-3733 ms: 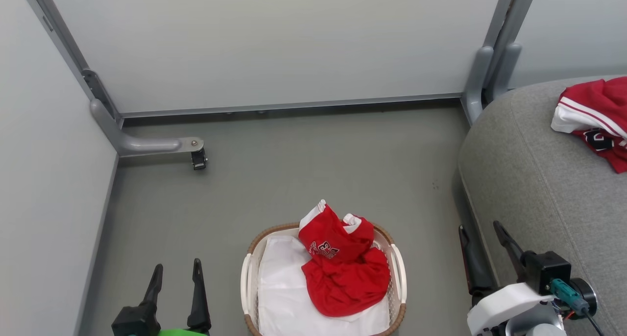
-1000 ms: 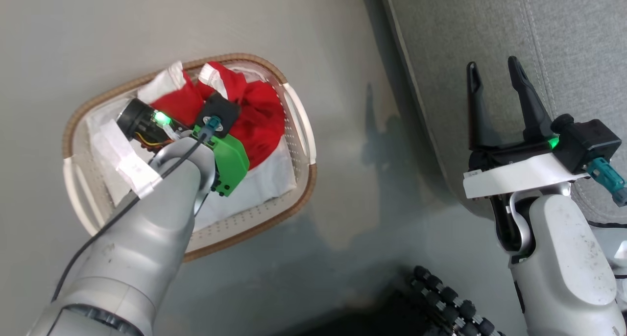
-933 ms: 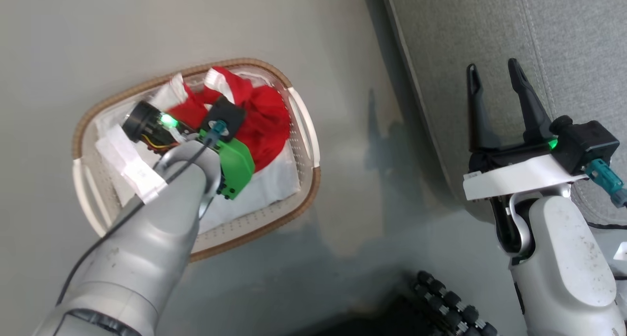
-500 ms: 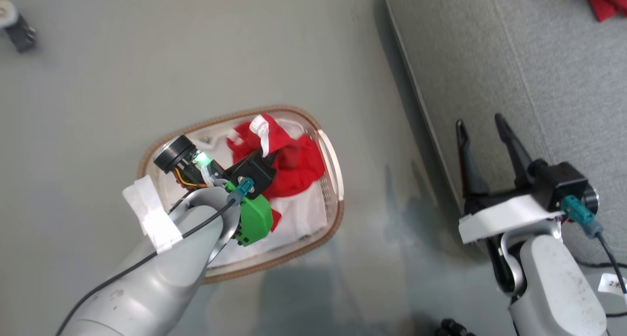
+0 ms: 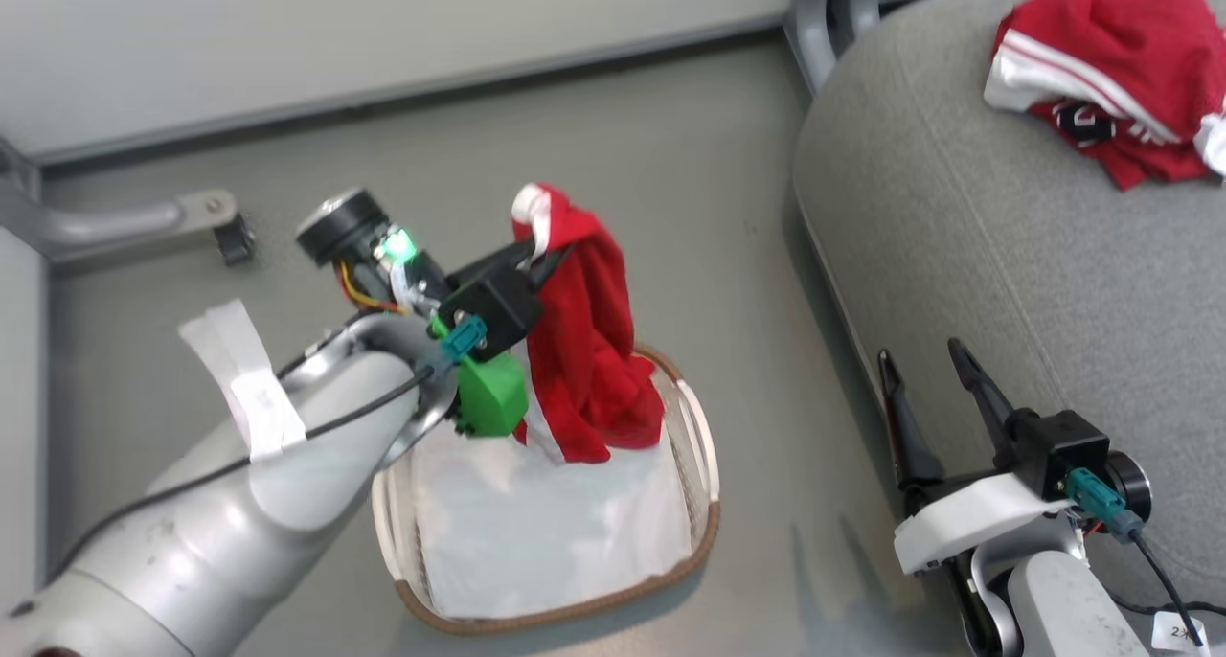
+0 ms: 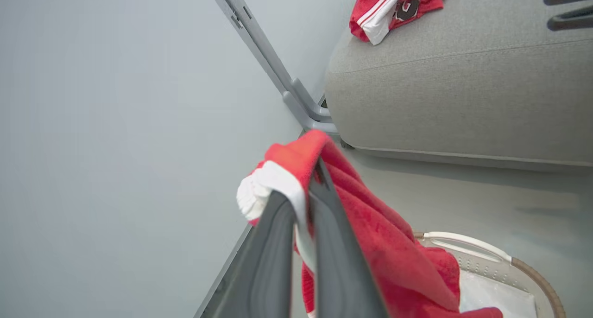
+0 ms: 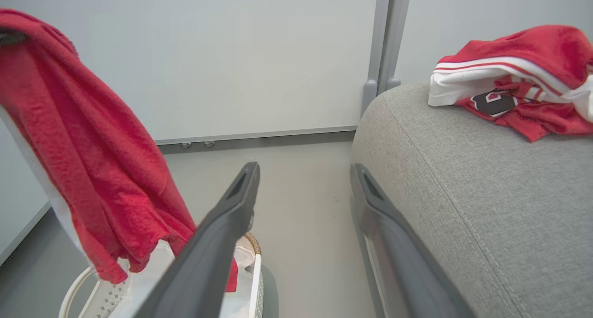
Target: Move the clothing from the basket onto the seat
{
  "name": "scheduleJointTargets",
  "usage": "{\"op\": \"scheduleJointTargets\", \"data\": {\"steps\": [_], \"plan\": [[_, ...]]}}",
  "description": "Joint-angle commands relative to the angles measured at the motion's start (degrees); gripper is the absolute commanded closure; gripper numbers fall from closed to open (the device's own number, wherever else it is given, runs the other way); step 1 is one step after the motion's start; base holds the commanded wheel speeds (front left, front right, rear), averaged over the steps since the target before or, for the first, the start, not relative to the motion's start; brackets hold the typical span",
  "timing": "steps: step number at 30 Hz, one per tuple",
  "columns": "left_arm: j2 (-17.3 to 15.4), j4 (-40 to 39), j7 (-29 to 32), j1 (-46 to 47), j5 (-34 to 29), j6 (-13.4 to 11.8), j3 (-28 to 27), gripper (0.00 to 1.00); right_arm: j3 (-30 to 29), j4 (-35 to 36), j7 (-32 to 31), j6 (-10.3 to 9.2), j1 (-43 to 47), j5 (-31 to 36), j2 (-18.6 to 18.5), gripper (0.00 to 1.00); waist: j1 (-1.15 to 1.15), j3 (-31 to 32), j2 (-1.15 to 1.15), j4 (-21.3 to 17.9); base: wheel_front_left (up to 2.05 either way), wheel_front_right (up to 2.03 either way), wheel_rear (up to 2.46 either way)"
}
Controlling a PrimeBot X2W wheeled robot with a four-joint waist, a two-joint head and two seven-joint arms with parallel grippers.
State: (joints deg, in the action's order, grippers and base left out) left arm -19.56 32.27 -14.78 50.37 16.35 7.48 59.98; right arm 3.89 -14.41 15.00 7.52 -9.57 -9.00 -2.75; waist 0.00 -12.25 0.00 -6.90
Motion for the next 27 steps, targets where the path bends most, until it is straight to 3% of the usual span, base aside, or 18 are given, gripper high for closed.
{"op": "scheduleJointTargets", "data": {"steps": [1,16,27], "plan": [[-0.90,-1.34,0.02,1.96,0.32,-0.05,0.69,1.00,0.06,-0.36,0.28,-0.06,1.24,0.37,-0.26,0.00,0.00,7.13,0.00,3.23,0.00,0.00,0.00],[-2.39,-7.35,2.50,12.87,4.18,-0.05,0.23,1.00,6.46,-0.25,0.28,-0.06,-2.13,2.71,-0.23,0.00,0.00,11.95,0.00,1.90,0.00,0.00,0.00],[-1.08,-7.38,2.95,14.04,4.97,-0.30,0.72,1.00,17.39,-1.16,0.28,-0.06,-7.23,3.13,-0.25,0.00,0.00,12.70,0.00,1.92,0.00,0.00,0.00]]}}
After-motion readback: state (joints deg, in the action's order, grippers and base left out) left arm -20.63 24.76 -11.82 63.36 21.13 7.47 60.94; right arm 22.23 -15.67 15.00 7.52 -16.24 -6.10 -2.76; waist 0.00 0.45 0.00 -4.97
